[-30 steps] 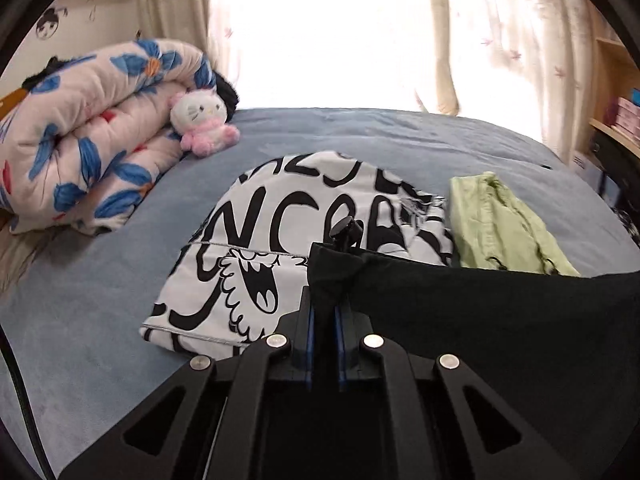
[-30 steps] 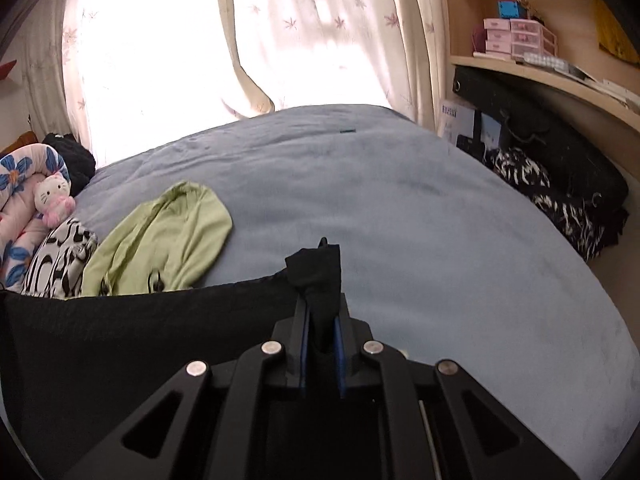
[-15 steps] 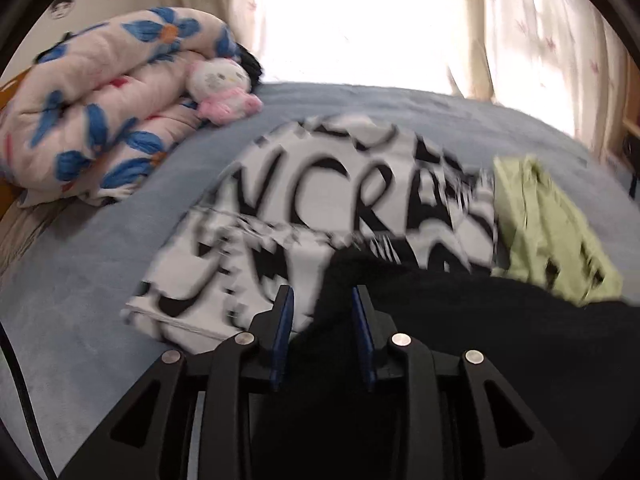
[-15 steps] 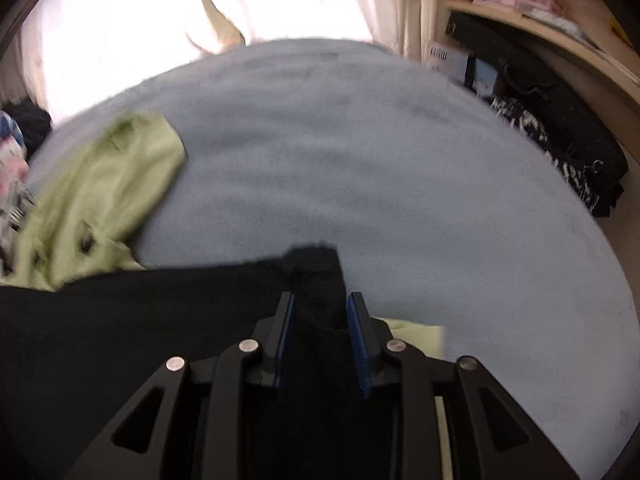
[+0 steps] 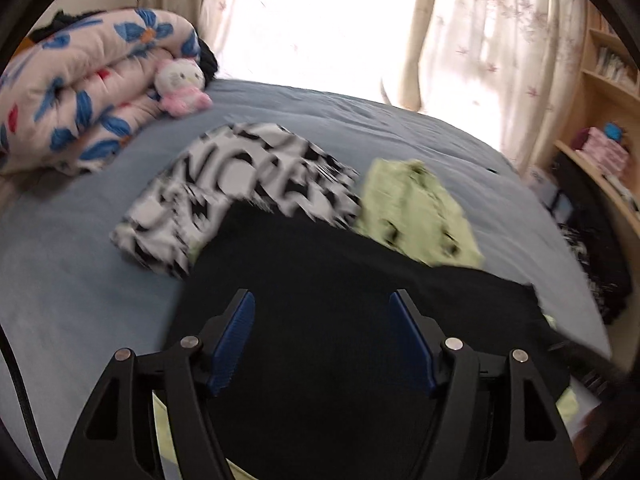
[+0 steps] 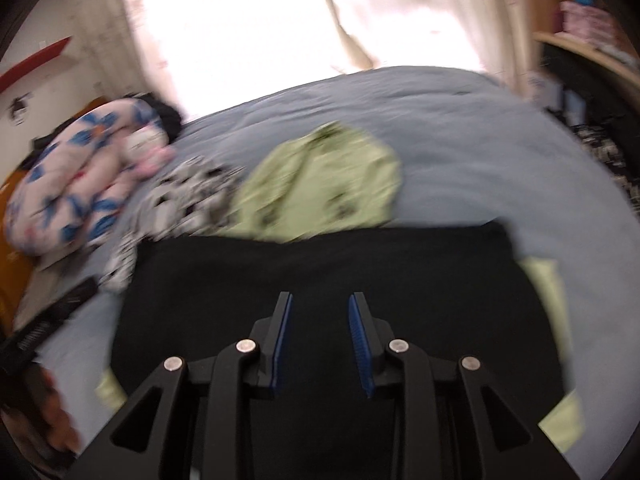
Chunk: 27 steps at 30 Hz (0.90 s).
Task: Fold large clothes
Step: 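Lay the folded hem down and open both tools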
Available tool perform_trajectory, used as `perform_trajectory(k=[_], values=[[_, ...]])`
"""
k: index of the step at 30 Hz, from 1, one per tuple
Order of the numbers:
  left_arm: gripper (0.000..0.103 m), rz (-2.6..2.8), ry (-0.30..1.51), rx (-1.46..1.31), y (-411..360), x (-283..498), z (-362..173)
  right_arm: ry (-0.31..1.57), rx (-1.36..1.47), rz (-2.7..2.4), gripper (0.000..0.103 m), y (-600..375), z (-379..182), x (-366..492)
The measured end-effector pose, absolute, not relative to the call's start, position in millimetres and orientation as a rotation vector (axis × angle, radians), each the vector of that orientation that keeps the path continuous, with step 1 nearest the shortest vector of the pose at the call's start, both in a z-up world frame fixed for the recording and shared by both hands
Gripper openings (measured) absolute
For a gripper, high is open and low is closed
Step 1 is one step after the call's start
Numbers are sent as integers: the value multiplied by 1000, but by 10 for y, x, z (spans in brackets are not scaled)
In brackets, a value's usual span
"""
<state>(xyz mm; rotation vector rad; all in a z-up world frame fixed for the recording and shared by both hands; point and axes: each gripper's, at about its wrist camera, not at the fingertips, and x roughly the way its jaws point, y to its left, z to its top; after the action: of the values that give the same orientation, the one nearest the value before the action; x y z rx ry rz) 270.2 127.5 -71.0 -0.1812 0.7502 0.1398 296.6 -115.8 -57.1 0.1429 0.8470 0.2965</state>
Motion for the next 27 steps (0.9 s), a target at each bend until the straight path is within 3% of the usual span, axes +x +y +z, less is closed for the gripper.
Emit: perform_trajectory(k=[8, 10, 15, 16, 17, 20, 22, 27], values=[[68, 190, 869, -190, 1134, 2514, -1666, 1016, 112, 338, 29, -716, -1441, 2710], [68, 259, 911, -134, 1246, 2519, -1857, 1030, 144, 370, 23, -842, -1545, 2718], [64, 311, 880, -91, 1642, 2363, -1879, 974, 72, 133, 21, -1501, -1461, 2663], [64, 323, 879, -80, 1713, 2343, -1870, 967, 114, 118, 16, -1761, -1445, 2645], [64, 348, 878, -66, 1784, 2303, -1863, 969, 142, 100, 2, -1934, -1437, 2635], [58, 339, 867, -115, 1981, 2184, -1848, 943, 98, -156, 7, -2486, -1419, 2526], [57, 322, 855, -143, 2037, 2148, -1846, 946, 231, -121, 3, -2799, -1456, 2454], [57, 349, 845, -95, 1957, 2139, -1869, 929, 210, -148, 4, -2735, -1442, 2383]])
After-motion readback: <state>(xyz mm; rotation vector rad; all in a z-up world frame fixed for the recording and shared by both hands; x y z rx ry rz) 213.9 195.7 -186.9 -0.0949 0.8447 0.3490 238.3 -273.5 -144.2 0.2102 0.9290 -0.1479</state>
